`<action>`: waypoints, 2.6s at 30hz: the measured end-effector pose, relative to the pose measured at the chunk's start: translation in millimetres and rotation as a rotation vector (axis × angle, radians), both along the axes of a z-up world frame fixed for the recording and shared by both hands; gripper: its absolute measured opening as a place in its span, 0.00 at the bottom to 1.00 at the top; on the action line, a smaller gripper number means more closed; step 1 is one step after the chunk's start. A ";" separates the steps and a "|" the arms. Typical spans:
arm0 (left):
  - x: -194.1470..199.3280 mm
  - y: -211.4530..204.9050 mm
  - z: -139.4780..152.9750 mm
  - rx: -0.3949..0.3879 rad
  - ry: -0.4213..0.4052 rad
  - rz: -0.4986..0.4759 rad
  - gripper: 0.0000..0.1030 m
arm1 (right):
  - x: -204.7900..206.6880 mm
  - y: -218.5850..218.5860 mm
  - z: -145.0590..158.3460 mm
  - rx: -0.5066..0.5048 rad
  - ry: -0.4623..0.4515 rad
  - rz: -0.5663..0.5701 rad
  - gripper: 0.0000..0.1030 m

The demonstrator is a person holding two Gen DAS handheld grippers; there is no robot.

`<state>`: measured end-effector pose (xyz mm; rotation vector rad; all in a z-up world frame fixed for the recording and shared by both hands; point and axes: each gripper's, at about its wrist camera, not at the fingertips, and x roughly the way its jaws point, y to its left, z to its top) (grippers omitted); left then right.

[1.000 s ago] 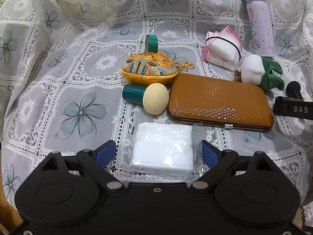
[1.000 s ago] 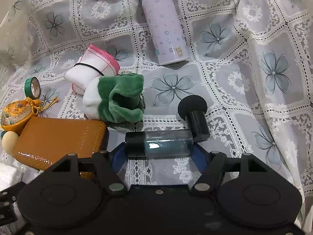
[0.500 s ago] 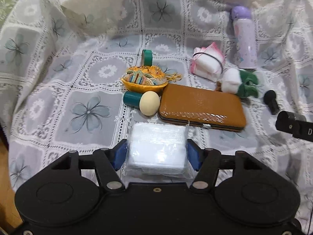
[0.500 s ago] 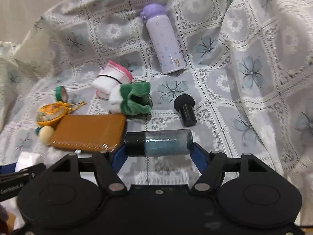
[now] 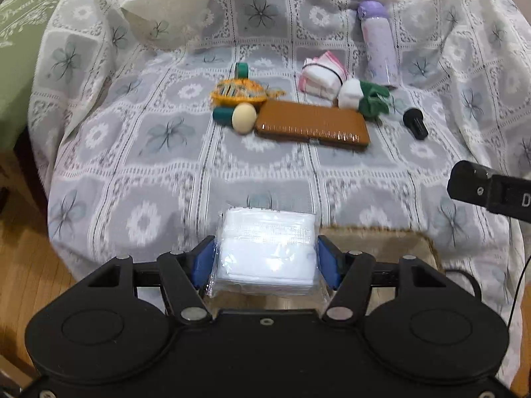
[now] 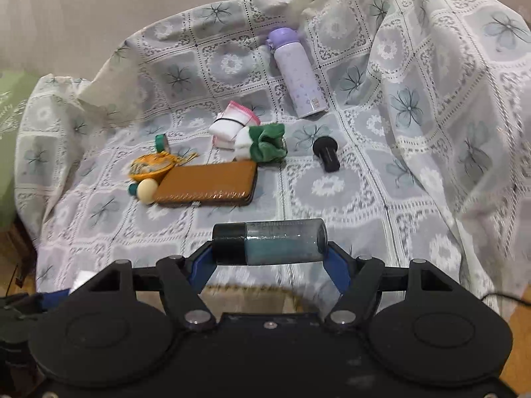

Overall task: Organize soft objects
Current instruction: 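Carry the tissue pack toward the basket with the left gripper while the right carries the bottle there, then release the tissue pack into the basket with the left gripper while the right releases the bottle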

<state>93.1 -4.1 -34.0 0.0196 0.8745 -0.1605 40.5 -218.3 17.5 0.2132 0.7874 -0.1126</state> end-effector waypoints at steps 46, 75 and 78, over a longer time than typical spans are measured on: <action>-69.1 1.2 -1.7 0.065 -0.013 0.115 0.78 | -85.6 23.1 3.3 0.047 0.060 0.058 0.68; -68.6 3.0 -4.9 0.065 0.004 0.121 0.78 | -85.6 24.8 0.8 0.041 0.079 0.073 0.72; -68.7 2.3 -5.4 0.068 0.005 0.120 0.78 | -85.0 24.9 0.0 0.040 0.083 0.072 0.72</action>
